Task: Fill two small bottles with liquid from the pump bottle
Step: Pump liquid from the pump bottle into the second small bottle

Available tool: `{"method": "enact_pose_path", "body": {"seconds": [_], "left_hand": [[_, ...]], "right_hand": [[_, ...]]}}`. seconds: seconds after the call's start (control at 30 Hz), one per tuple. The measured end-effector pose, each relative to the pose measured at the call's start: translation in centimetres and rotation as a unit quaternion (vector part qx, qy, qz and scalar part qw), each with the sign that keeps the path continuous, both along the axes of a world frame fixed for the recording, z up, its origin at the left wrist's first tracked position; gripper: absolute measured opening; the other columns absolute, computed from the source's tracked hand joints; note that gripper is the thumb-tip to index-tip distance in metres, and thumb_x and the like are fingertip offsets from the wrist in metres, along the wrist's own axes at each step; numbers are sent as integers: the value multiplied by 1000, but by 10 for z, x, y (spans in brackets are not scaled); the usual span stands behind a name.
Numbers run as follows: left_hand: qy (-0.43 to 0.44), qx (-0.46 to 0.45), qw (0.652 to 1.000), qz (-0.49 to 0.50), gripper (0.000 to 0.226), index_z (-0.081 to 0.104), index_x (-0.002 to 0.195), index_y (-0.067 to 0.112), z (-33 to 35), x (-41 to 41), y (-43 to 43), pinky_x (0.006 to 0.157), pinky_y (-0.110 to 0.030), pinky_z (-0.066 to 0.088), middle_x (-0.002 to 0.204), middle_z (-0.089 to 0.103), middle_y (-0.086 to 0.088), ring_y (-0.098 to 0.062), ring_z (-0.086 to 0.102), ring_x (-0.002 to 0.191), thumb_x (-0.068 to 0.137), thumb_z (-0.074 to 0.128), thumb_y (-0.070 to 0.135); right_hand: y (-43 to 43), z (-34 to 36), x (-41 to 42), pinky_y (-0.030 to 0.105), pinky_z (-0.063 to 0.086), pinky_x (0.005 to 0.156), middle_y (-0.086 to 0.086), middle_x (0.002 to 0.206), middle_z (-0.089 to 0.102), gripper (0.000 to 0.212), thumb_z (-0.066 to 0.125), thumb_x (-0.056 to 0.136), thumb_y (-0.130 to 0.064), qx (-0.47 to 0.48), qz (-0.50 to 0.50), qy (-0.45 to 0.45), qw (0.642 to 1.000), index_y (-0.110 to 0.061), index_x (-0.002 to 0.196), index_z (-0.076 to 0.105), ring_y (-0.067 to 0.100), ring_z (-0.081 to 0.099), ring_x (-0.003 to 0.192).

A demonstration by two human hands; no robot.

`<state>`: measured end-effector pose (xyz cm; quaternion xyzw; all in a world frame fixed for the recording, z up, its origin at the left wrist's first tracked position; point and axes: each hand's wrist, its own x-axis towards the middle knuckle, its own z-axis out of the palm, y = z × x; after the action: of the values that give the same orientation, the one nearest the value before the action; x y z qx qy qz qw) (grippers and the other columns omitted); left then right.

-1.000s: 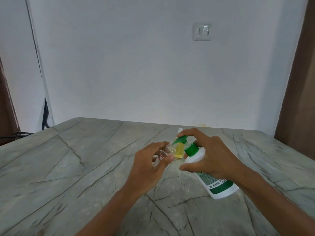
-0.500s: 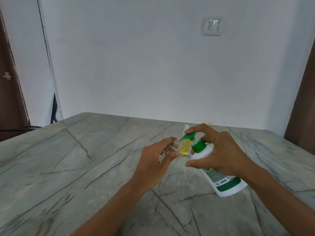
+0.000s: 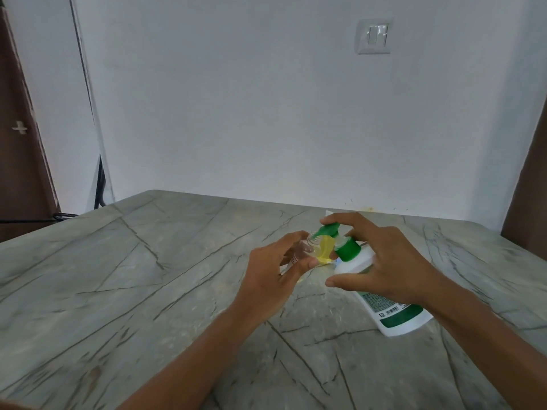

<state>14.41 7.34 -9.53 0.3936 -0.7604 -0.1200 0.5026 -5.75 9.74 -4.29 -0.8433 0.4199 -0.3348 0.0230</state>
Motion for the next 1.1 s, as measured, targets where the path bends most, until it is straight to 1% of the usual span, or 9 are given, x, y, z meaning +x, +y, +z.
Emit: {"method": "enact_pose_path", "body": {"seconds": [0.13, 0.27, 0.43, 0.57, 0.67, 0.73, 0.87, 0.97, 1.1], "left_hand": [[18, 11, 1000, 0, 42, 58, 125, 26, 1, -2, 1, 85, -16, 53, 108, 68, 15, 0, 65, 97, 86, 65, 40], [39, 16, 999, -13, 37, 59, 121, 27, 1, -2, 3, 86, -17, 53, 100, 65, 24, 6, 64, 96, 85, 68, 35], [32, 23, 999, -26, 37, 59, 118, 30, 2, -3, 4, 83, -10, 50, 97, 62, 29, 9, 62, 96, 84, 70, 37], [48, 28, 998, -32, 37, 55, 113, 38, 2, -3, 5, 81, -6, 48, 94, 60, 35, 14, 61, 94, 81, 73, 35], [69, 33, 997, -32, 39, 56, 111, 38, 4, -2, 4, 83, -11, 51, 97, 65, 27, 10, 64, 91, 77, 76, 36], [69, 31, 997, -31, 40, 59, 113, 36, 4, -2, 4, 84, -16, 53, 100, 69, 20, 6, 65, 91, 77, 75, 37], [78, 18, 996, -29, 35, 61, 109, 37, 3, -2, 5, 82, -20, 55, 96, 71, 16, 3, 67, 88, 77, 75, 37], [76, 15, 997, -27, 34, 60, 111, 38, 4, -2, 5, 83, -21, 55, 98, 69, 19, 4, 66, 90, 79, 73, 39], [78, 14, 996, -32, 32, 56, 110, 42, 5, -3, 5, 83, -21, 55, 93, 64, 28, 6, 65, 92, 82, 71, 37]], "right_hand": [[-2, 1, -1, 5, 49, 66, -28, 99, 64, 81, 88, 55, -50, -3, 8, -21, 1000, -61, 119, 41, -7, 63, 88], [-1, 1, -2, 0, 44, 61, -30, 85, 62, 75, 92, 51, -44, -10, 0, -35, 999, -61, 109, 46, -13, 61, 82], [2, 2, -3, 0, 43, 61, -30, 89, 61, 66, 92, 50, -43, -11, -8, -40, 999, -55, 100, 50, -15, 61, 83], [4, 2, -1, 1, 44, 60, -30, 85, 63, 70, 91, 51, -43, -11, -3, -47, 999, -56, 105, 49, -13, 62, 81], [6, 2, 2, 2, 44, 62, -38, 89, 63, 83, 91, 54, -43, -9, 15, -32, 999, -59, 119, 43, -10, 63, 81], [7, 2, 2, 1, 44, 63, -36, 88, 63, 89, 91, 54, -44, -9, 17, -30, 999, -60, 124, 38, -11, 63, 82], [7, 2, 1, 1, 43, 64, -43, 95, 60, 83, 91, 54, -41, -14, 24, -29, 999, -56, 121, 43, -11, 63, 82], [6, 2, 0, 1, 43, 65, -34, 88, 64, 82, 90, 51, -47, -18, 14, -39, 999, -57, 119, 44, -12, 62, 86], [6, 2, 0, -1, 42, 65, -30, 89, 61, 79, 85, 46, -57, -26, 1, -52, 998, -64, 113, 43, -15, 60, 88]]}}
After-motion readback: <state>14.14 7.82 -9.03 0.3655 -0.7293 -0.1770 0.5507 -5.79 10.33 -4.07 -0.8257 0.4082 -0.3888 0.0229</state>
